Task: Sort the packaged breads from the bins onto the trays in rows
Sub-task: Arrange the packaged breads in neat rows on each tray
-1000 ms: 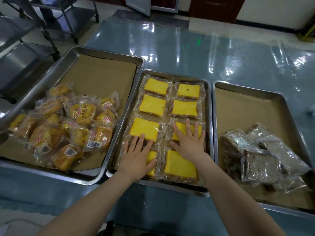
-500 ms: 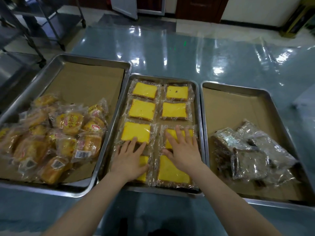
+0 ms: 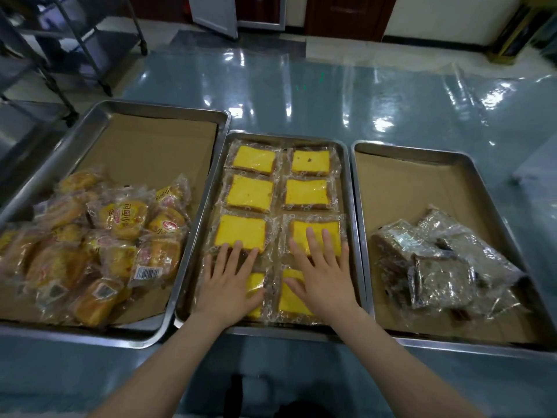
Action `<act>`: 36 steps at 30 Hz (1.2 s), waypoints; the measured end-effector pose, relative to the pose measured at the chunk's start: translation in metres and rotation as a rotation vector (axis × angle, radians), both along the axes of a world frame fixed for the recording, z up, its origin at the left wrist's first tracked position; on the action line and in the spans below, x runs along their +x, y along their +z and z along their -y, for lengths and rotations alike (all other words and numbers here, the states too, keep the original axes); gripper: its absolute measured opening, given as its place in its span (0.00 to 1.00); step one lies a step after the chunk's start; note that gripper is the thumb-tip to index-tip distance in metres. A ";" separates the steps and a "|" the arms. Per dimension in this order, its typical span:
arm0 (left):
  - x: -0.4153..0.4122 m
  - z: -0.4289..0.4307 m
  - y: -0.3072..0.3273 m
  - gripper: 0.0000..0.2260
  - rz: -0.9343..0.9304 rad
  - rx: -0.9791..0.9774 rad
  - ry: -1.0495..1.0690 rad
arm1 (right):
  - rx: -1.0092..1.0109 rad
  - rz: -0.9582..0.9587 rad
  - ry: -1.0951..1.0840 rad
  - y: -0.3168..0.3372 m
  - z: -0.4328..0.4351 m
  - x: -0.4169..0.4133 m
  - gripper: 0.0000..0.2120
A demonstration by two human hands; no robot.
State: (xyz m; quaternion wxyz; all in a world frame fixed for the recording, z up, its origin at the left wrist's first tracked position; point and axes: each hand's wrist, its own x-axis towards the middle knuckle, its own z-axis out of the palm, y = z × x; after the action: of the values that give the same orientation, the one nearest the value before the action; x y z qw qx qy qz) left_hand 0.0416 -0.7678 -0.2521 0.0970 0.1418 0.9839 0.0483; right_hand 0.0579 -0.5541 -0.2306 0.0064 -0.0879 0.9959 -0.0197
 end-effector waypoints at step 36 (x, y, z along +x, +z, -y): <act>-0.008 -0.220 0.053 0.25 -0.040 0.508 -0.021 | -0.007 0.302 -0.185 0.047 -0.272 0.002 0.42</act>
State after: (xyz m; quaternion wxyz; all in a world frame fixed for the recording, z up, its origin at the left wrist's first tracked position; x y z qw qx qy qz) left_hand 0.0334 -0.5482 -0.1987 0.0391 0.1729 0.9404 0.2901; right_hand 0.0601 -0.2825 -0.1836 0.1536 0.0079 0.9874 -0.0366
